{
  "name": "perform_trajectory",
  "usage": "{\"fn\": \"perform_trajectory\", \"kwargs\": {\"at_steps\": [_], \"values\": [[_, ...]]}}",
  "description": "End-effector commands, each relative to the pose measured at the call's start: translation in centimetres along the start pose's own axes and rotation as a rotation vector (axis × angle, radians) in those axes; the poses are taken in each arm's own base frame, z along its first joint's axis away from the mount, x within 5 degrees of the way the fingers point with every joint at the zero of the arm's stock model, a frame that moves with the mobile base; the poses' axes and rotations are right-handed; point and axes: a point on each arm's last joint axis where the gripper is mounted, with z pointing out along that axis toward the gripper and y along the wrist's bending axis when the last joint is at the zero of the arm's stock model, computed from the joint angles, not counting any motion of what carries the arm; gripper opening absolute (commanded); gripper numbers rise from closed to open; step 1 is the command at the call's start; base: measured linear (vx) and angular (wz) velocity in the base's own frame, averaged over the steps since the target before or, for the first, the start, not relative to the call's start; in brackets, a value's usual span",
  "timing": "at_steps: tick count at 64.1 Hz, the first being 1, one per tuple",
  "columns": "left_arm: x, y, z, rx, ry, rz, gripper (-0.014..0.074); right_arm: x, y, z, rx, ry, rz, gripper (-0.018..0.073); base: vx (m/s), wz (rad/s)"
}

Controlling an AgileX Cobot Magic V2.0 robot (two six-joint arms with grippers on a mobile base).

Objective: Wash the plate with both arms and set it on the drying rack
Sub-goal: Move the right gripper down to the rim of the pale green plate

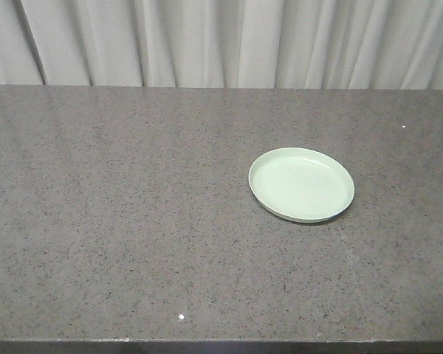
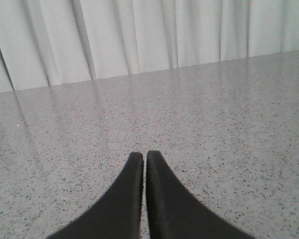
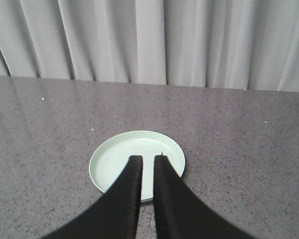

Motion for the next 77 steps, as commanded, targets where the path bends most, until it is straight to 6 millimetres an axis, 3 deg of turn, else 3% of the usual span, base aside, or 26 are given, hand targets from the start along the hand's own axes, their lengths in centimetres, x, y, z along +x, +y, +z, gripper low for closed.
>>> {"fn": "perform_trajectory", "kwargs": {"at_steps": [1, 10, 19, 27, 35, 45, 60, 77], "values": [[0.2, -0.1, 0.0, 0.010, -0.056, -0.013, 0.0003, -3.0, -0.1, 1.7, -0.002, -0.036, -0.040, 0.0218, 0.00, 0.00], [0.2, -0.1, 0.0, 0.010, -0.056, -0.013, 0.0003, -4.4, -0.5, 4.2, 0.017, -0.056, -0.059, 0.0480, 0.00, 0.00], [0.2, -0.1, 0.0, 0.010, -0.056, -0.013, 0.0003, -4.7, -0.9, 6.1, 0.039, -0.084, -0.055, 0.0612, 0.00, 0.00], [0.2, -0.1, 0.0, 0.010, -0.056, -0.013, 0.0003, -5.2, -1.1, 8.3, 0.026, 0.000, -0.095, 0.0603, 0.00, 0.00], [0.2, -0.1, 0.0, 0.010, -0.056, -0.013, 0.0003, -7.1, -1.1, 10.8, -0.007, 0.094, -0.126, 0.0577, 0.00, 0.00], [0.2, -0.1, 0.0, 0.010, -0.056, -0.013, 0.0003, -8.2, -1.3, 15.6, -0.047, 0.247, -0.123, 0.0576, 0.00, 0.00], [0.2, -0.1, 0.0, 0.010, -0.056, -0.013, 0.0003, -6.2, -2.4, 23.3, -0.064, 0.482, -0.075, 0.0576, 0.00, 0.00], [0.2, -0.1, 0.0, 0.010, -0.056, -0.013, 0.0003, -3.7, -4.0, 28.6, -0.050, 0.671, -0.057, 0.0576, 0.00, 0.00]]}}
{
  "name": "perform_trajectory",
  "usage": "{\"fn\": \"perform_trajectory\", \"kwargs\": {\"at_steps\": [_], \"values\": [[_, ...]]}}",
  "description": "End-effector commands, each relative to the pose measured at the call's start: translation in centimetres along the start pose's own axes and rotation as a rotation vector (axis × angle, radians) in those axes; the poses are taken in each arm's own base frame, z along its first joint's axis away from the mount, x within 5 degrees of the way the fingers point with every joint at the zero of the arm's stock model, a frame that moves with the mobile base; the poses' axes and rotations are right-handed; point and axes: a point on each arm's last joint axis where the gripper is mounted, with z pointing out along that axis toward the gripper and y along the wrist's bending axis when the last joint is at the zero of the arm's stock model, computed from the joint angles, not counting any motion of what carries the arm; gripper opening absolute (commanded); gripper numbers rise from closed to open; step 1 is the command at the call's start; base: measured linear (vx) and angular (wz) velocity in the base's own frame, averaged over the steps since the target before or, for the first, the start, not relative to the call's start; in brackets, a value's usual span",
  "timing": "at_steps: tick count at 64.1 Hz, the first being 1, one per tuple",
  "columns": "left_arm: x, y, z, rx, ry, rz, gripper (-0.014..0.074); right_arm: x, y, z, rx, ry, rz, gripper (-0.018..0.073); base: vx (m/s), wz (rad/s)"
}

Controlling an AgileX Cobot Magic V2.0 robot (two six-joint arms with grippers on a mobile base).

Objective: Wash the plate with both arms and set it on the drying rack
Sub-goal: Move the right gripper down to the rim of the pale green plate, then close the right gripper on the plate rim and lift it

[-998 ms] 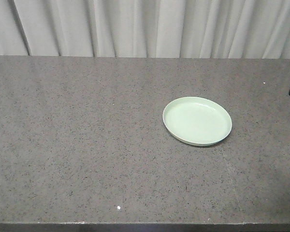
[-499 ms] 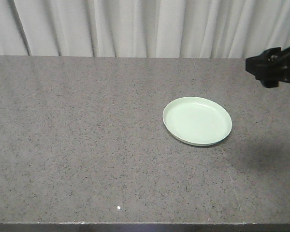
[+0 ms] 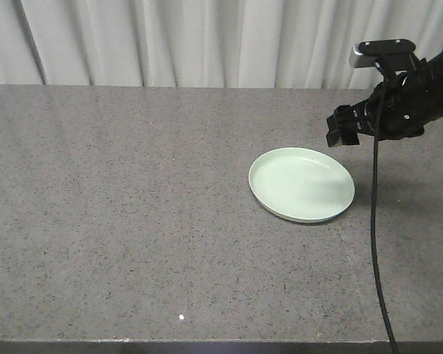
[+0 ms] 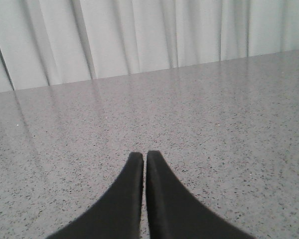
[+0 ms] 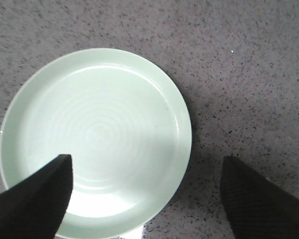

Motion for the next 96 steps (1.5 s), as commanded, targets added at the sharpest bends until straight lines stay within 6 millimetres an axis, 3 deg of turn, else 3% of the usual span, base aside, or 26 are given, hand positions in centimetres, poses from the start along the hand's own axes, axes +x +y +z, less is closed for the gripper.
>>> {"fn": "perform_trajectory", "kwargs": {"at_steps": [1, 18, 43, 86, 96], "values": [[0.2, -0.1, 0.0, 0.010, -0.056, -0.013, 0.0003, -1.8, -0.4, -1.3, 0.024, -0.059, -0.013, 0.0576, 0.00, 0.00], [0.2, -0.1, 0.0, 0.010, -0.056, -0.013, 0.0003, -2.8, -1.6, 1.3, 0.085, -0.004, -0.007, 0.0576, 0.00, 0.00], [0.2, -0.1, 0.0, 0.010, -0.056, -0.013, 0.0003, -1.6, -2.7, 5.8, 0.124, 0.131, -0.009, 0.0576, 0.00, 0.00], [0.2, -0.1, 0.0, 0.010, -0.056, -0.013, 0.0003, -0.8, -2.9, 7.7, 0.116, 0.194, -0.005, 0.0575, 0.00, 0.00], [0.2, -0.1, 0.0, 0.010, -0.056, -0.013, 0.0003, -0.5, -3.0, 8.2, 0.113, 0.217, -0.002, 0.0535, 0.00, 0.00]]}}
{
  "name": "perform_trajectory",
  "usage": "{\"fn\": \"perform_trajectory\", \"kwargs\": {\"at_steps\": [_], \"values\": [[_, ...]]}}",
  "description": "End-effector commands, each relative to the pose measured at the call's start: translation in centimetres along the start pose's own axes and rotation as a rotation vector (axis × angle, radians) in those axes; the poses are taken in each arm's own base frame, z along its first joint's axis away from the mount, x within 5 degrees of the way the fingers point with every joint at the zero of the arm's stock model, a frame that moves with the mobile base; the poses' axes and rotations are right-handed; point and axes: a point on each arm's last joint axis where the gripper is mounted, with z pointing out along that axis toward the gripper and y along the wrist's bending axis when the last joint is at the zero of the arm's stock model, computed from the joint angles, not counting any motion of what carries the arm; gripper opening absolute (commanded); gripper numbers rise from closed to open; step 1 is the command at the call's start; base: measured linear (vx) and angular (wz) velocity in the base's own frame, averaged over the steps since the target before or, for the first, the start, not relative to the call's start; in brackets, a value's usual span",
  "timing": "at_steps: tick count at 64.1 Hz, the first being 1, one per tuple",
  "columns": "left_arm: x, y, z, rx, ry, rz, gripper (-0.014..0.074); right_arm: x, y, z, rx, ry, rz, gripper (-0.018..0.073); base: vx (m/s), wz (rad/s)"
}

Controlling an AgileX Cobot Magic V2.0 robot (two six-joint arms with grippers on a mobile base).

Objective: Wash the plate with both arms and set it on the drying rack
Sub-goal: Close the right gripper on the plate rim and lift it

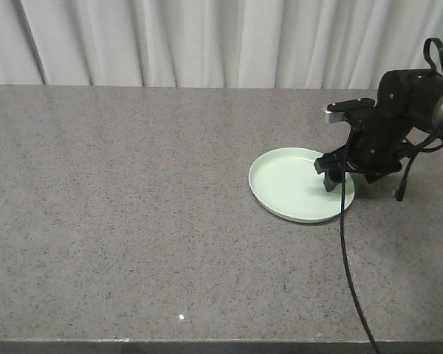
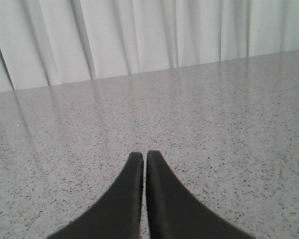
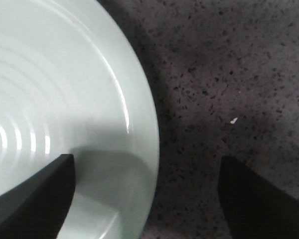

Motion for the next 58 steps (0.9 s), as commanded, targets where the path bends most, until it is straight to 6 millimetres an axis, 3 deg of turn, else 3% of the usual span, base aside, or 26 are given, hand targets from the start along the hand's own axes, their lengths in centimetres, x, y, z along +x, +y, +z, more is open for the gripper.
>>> {"fn": "perform_trajectory", "kwargs": {"at_steps": [1, 11, 36, 46, 58], "values": [[0.2, -0.1, 0.0, 0.010, -0.056, -0.013, 0.0003, -0.8, -0.5, -3.1, 0.026, -0.091, -0.002, 0.0523, 0.00, 0.00], [0.2, -0.1, 0.0, 0.010, -0.056, -0.013, 0.0003, -0.7, -0.4, -3.0, 0.024, -0.079, -0.002, 0.0400, 0.00, 0.00], [0.2, -0.1, 0.0, 0.010, -0.056, -0.013, 0.0003, -0.6, -0.4, -3.0, 0.021, -0.073, -0.001, -0.0015, 0.00, 0.00], [0.2, -0.1, 0.0, 0.010, -0.056, -0.013, 0.0003, -0.6, -0.4, -4.0, 0.024, -0.094, -0.001, -0.0011, 0.00, 0.00], [0.2, -0.1, 0.0, 0.010, -0.056, -0.013, 0.0003, -0.6, -0.3, -7.7, 0.039, -0.190, -0.003, -0.0011, 0.00, 0.00]]}}
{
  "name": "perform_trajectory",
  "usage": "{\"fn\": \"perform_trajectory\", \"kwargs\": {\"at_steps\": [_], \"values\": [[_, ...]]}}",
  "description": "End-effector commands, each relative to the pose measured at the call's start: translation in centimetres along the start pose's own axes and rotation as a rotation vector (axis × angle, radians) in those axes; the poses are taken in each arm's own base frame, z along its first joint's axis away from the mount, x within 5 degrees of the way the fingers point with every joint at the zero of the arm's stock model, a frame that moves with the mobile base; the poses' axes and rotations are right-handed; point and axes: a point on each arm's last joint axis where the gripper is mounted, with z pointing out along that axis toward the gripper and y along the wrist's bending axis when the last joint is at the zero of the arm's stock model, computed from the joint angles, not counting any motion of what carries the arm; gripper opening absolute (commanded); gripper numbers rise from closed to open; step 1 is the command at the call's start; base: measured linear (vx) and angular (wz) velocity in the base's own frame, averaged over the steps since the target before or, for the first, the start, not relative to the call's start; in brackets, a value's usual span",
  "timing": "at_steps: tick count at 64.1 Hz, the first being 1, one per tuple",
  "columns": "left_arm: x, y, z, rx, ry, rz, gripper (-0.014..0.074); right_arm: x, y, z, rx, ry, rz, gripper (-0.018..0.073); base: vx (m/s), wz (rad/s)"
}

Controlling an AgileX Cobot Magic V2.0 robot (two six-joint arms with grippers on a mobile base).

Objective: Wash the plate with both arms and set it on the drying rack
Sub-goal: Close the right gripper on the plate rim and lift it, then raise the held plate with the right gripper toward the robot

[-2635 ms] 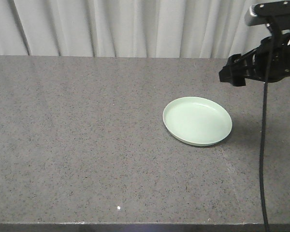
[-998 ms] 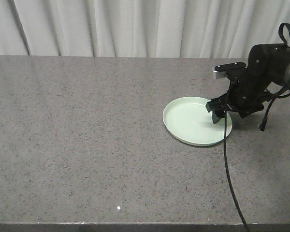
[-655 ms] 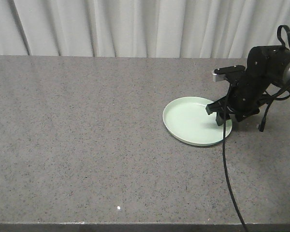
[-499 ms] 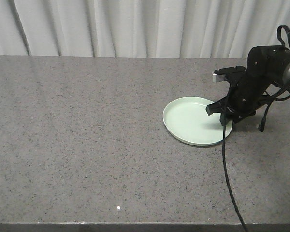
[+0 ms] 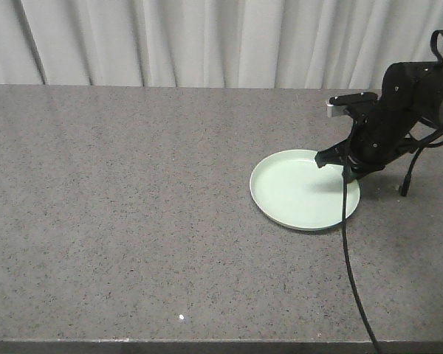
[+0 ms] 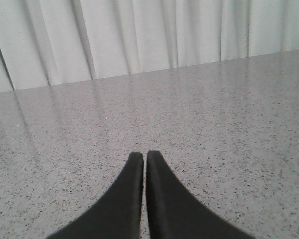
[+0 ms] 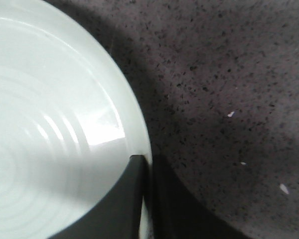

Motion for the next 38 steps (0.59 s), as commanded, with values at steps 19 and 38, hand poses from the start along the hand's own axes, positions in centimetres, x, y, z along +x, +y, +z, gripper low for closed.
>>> {"fn": "perform_trajectory", "kwargs": {"at_steps": [19, 38], "values": [[0.2, -0.1, 0.0, 0.010, -0.056, -0.013, 0.0003, 0.8, 0.2, -14.7, 0.076, -0.348, -0.027, -0.0011, 0.00, 0.00], [0.2, -0.1, 0.0, 0.010, -0.056, -0.013, 0.0003, 5.2, 1.7, -23.5, 0.039, -0.459, -0.059, -0.0011, 0.00, 0.00]]}}
